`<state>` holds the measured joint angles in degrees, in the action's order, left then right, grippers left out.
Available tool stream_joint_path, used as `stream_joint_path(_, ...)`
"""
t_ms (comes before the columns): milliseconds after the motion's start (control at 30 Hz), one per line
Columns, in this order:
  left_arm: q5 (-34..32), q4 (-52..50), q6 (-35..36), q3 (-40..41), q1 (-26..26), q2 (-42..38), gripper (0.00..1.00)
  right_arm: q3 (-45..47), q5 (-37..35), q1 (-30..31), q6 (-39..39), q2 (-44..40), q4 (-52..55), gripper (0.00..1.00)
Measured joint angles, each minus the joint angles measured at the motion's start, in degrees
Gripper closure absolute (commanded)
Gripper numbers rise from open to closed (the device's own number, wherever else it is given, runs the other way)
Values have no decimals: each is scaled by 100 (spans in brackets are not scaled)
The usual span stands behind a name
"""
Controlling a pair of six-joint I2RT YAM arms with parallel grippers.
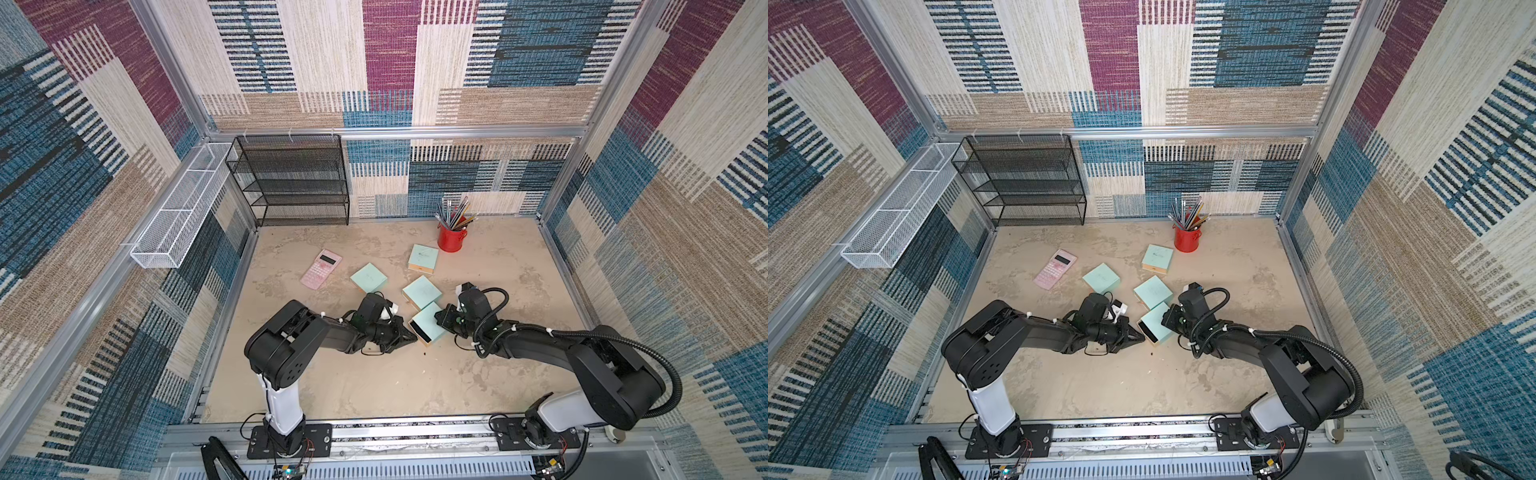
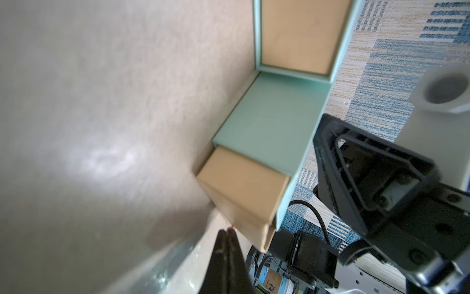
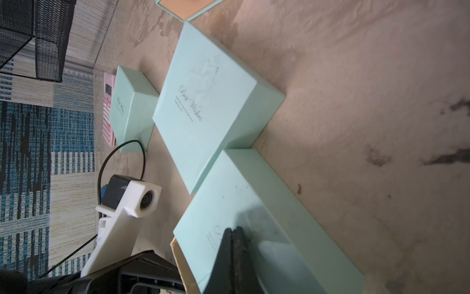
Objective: Take out the earrings from the drawer-style jewelry box
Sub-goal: Open the drawer in the jewelry box.
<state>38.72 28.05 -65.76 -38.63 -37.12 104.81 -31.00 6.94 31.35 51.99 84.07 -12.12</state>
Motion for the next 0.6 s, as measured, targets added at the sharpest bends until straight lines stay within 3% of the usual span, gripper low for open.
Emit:
stream_joint_path(133, -50, -17, 0, 177, 13, -162, 100, -42, 33, -9, -46, -13, 57, 98)
stream_joint_path(300, -81, -120, 0, 337, 13, -328, 100, -131, 74, -9, -149, -44, 162, 85)
stream_joint_path(467, -81, -170, 20, 341, 13, -343, 100, -221, 254, -9, -376, -201, 175, 45)
stream_joint_path(600, -57, -238, 22, 284, 13, -315, 100, -428, 50, 118, -715, -479, 446, 22)
